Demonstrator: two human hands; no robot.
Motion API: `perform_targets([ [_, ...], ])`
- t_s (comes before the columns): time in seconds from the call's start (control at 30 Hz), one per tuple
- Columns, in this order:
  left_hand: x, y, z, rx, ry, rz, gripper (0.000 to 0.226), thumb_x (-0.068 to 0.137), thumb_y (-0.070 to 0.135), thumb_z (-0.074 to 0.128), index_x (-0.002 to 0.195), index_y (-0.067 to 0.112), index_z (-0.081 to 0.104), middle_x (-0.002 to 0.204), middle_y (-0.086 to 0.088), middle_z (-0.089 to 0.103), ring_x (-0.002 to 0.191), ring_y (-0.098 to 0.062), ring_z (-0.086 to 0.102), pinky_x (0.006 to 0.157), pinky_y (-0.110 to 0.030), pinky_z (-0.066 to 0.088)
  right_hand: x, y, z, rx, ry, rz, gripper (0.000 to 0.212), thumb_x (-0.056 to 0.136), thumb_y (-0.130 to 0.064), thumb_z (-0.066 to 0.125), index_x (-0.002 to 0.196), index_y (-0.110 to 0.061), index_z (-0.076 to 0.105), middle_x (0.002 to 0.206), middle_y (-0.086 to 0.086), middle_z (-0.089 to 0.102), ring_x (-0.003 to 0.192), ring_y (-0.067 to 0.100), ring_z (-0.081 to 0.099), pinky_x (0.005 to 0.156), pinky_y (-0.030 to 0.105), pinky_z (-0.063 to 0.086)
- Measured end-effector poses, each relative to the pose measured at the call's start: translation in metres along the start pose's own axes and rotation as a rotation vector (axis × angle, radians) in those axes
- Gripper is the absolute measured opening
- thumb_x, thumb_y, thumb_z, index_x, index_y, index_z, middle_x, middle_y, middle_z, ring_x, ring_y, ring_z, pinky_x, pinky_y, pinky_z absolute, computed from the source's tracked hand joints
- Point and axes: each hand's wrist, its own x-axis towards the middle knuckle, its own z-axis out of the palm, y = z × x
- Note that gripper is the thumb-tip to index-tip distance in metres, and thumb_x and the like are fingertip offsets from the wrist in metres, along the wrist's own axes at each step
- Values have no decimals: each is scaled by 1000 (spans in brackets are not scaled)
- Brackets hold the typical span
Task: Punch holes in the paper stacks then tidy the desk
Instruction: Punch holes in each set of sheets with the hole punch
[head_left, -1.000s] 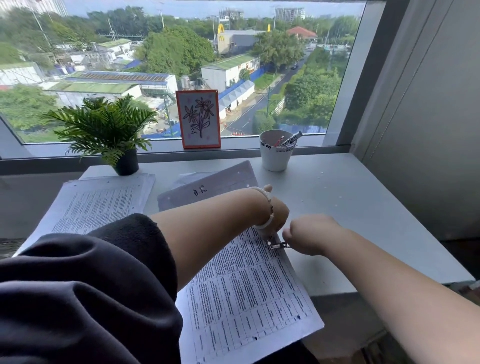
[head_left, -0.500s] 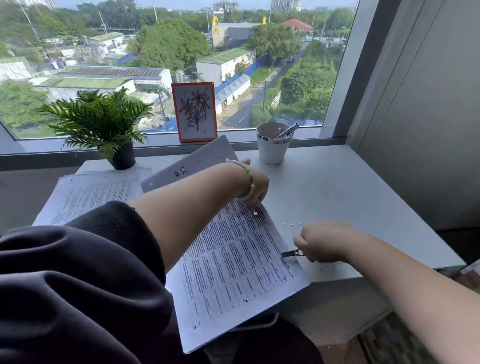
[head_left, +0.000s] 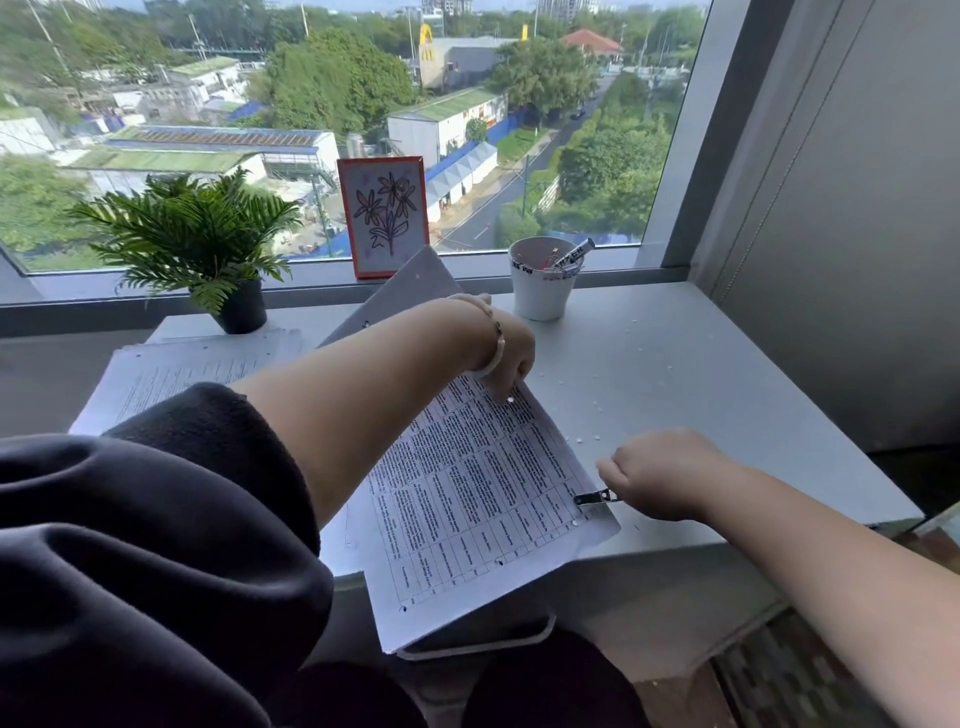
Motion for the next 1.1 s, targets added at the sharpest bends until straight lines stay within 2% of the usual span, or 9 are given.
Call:
perform_targets([
  [0.1, 0, 31, 9, -24, -39, 104, 52, 81, 48, 67, 126, 24, 57, 109, 6, 60, 101, -17, 52, 103, -43, 36, -3, -1, 2, -14, 42, 3, 44, 99, -31, 20, 61, -16, 37, 68, 0, 46, 76, 27, 45, 59, 30, 31],
  [0.17, 4, 53, 15, -34, -49, 193, 50, 84, 47, 64, 128, 23, 57, 117, 5, 61, 106, -17, 54, 99, -37, 40, -4, -3, 2, -40, 62, 0, 43, 100, -30, 20, 62, -16, 37, 85, 4, 60, 78, 26, 44, 64, 31, 34],
  [0.3, 9, 76, 18, -106, -67, 265, 41, 88, 41, 62, 121, 19, 62, 102, 7, 63, 88, -15, 53, 75, -27, 41, -7, -4, 2, -99, 72, 4, 41, 100, -30, 20, 67, -16, 38, 108, 9, 65, 78, 25, 41, 60, 29, 30],
  [0.47, 11, 81, 20, -102, -52, 291, 35, 90, 37, 60, 119, 17, 64, 95, 4, 60, 85, -15, 52, 63, -24, 34, -9, -2, 5, -119, 64, 19, 37, 99, -29, 23, 69, -17, 41, 108, 7, 65, 91, 28, 56, 65, 30, 33],
  [0.63, 11, 83, 26, -111, -22, 287, 31, 88, 39, 60, 105, 16, 70, 85, 2, 61, 75, -17, 51, 50, -22, 31, -9, -5, 2, -95, 31, 48, 35, 98, -31, 24, 76, -20, 48, 108, 6, 65, 90, 25, 56, 68, 29, 36],
  [0.8, 10, 93, 30, -19, -19, 272, 30, 92, 37, 54, 109, 17, 68, 89, 2, 59, 79, -19, 49, 82, -28, 42, -14, -10, -3, 22, -112, 134, 35, 98, -33, 25, 78, -17, 49, 106, 8, 64, 84, 24, 49, 70, 28, 37],
  [0.9, 5, 94, 27, -41, -8, 283, 30, 93, 37, 52, 112, 20, 67, 95, 2, 63, 88, -19, 54, 98, -34, 40, -15, -2, -7, 168, -232, 209, 39, 95, -33, 31, 71, -15, 56, 81, 3, 67, 70, 21, 55, 67, 26, 41],
  [1.03, -3, 81, 25, -75, -10, 277, 32, 91, 41, 56, 118, 25, 63, 115, 7, 63, 109, -16, 53, 108, -48, 24, -33, 33, -16, 804, -260, 262, 36, 96, -21, 38, 82, -6, 67, 73, 9, 70, 60, 24, 63, 57, 24, 47],
  [1.1, -7, 78, 27, -57, -34, 276, 35, 91, 43, 56, 120, 26, 62, 117, 7, 62, 113, -17, 51, 112, -52, 18, -44, 45, -13, 1176, -363, 148, 28, 90, -20, 47, 85, -3, 68, 92, 22, 71, 68, 32, 64, 61, 30, 49],
])
